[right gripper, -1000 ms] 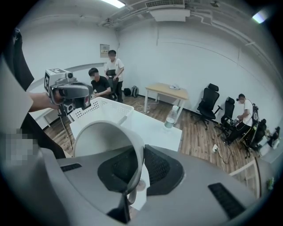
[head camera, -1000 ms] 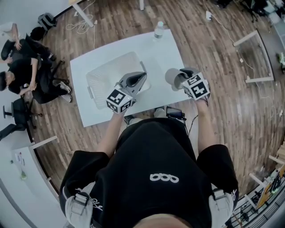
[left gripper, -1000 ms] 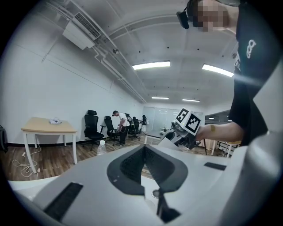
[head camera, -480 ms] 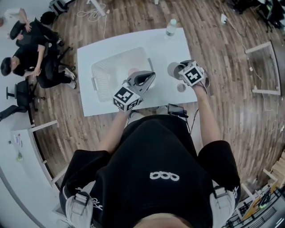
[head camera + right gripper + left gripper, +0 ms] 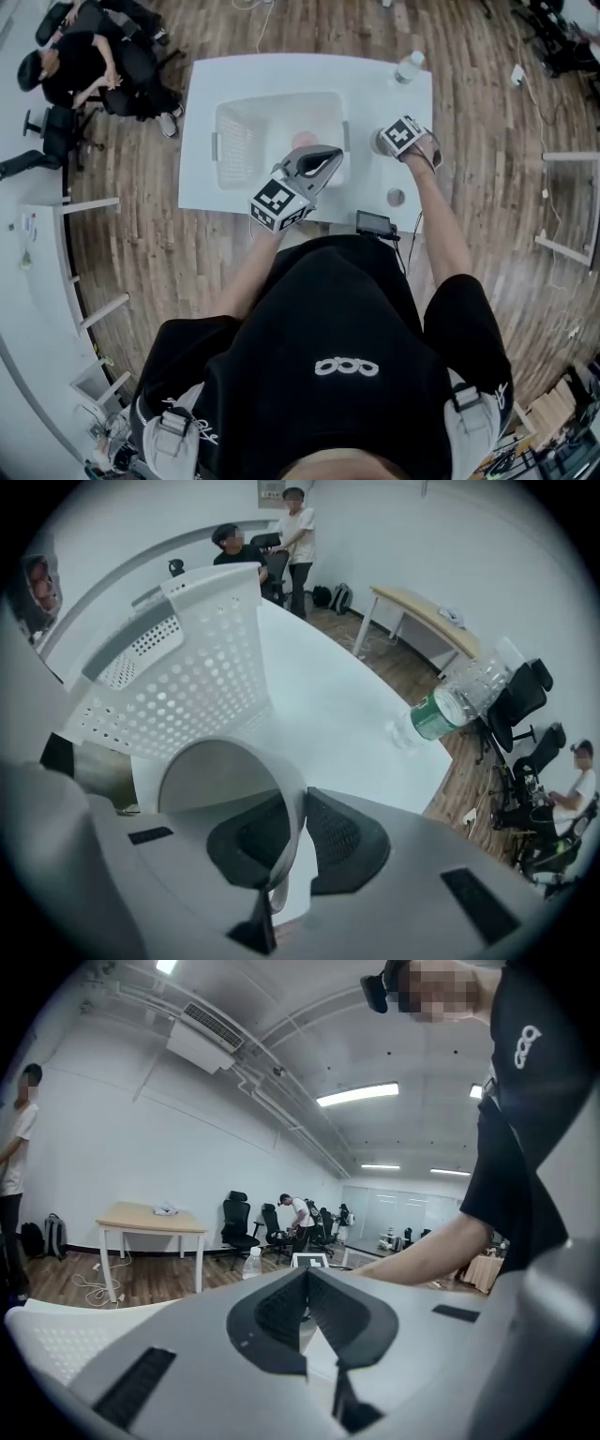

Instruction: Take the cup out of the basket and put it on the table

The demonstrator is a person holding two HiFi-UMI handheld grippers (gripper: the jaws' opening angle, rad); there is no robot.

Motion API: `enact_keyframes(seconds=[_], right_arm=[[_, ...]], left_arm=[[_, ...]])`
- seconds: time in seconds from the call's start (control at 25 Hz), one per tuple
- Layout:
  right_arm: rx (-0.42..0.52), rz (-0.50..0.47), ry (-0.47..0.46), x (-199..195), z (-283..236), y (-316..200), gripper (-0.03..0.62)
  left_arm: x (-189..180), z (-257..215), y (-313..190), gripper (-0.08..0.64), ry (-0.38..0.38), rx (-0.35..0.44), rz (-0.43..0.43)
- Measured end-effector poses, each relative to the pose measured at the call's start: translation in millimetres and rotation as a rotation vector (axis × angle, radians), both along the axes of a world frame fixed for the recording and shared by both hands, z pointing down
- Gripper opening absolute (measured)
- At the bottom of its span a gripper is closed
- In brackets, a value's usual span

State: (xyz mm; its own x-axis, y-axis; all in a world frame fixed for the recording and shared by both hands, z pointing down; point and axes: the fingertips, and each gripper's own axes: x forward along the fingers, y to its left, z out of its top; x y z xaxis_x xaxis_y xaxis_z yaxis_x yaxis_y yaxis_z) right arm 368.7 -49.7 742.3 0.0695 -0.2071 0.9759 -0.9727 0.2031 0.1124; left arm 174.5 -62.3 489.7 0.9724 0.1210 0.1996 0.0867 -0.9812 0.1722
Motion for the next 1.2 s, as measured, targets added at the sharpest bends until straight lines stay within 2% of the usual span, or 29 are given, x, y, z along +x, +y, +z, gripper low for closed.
enact_keyframes(seconds=[0.2,0.32,0.52,0.72,1.04,1.2], right_arm=[[-0.046,-0.053,-0.009,3.7,34.0,-30.1,0.051],[-0.092,-0.077,-0.014,2.4,50.8,-36.4,0.051],[-0.113,-0.085,-0.023,-2.0,69.0,-39.9,0.051],[-0.102,-0.078,-0.043,-1.3,76.9,-43.2,0.051],[-0.064,0.003,-0.206,-14.6,71.6,-43.4,0.052],[-0.013,0.011,-0.203,-16.8,50.4,-43.5,0.052]], left_arm=[[-7.4,5.2,-14.5,0.008,-0.005,-0.006,-0.072],[-9.2,7.8,-19.6,0.008,-0.006,-0.010,-0.111],[-17.9,11.3,-23.5,0.008,-0.003,-0.014,-0.160],[-22.7,11.3,-25.9,0.008,-0.007,-0.020,-0.193],[-29.1,11.3,-27.2,0.008,-0.009,-0.018,-0.202],[-38.1,8.7,-30.1,0.008,-0.002,-0.013,-0.198]])
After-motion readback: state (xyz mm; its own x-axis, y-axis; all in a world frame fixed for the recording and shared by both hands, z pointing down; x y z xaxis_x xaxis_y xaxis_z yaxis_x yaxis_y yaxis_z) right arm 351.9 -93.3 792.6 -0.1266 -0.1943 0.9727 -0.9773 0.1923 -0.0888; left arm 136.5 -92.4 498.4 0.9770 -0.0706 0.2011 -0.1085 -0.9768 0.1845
